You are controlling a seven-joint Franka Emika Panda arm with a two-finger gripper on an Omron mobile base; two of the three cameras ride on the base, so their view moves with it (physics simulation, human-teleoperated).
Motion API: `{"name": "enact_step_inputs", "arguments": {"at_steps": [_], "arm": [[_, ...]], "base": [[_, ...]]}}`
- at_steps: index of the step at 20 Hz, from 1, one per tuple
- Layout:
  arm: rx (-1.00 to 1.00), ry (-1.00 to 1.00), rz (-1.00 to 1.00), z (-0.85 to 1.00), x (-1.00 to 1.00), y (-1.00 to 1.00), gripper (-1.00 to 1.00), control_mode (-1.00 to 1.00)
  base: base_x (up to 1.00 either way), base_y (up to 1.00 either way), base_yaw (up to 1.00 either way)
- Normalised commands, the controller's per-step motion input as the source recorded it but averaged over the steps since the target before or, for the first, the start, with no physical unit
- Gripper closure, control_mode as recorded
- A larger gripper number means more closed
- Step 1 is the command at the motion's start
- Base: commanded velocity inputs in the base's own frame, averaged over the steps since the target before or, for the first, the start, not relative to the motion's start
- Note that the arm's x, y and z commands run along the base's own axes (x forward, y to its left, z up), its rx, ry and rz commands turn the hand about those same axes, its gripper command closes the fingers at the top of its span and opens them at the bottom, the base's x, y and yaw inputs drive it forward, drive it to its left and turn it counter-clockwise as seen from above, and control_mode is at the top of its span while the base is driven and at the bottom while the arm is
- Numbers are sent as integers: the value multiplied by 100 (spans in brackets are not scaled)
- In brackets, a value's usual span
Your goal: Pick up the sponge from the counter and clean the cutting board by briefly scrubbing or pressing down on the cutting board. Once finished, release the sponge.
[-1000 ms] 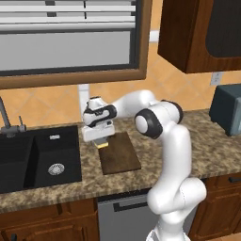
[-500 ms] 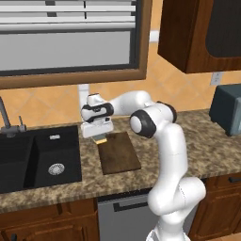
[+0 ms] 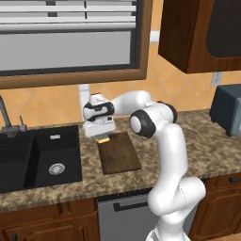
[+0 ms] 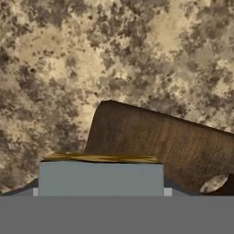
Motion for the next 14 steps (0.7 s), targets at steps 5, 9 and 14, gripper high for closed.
{"name": "enact_step_inputs", "arguments": {"at_steps": [5, 9, 14], "arm": [[5, 0, 0, -15, 0, -65, 100, -100], [4, 0, 0, -17, 0, -57, 100, -100], [3, -1, 0, -24, -16, -39, 100, -100]], "base": [[0, 0, 0], [0, 0, 0], [0, 0, 0]]}}
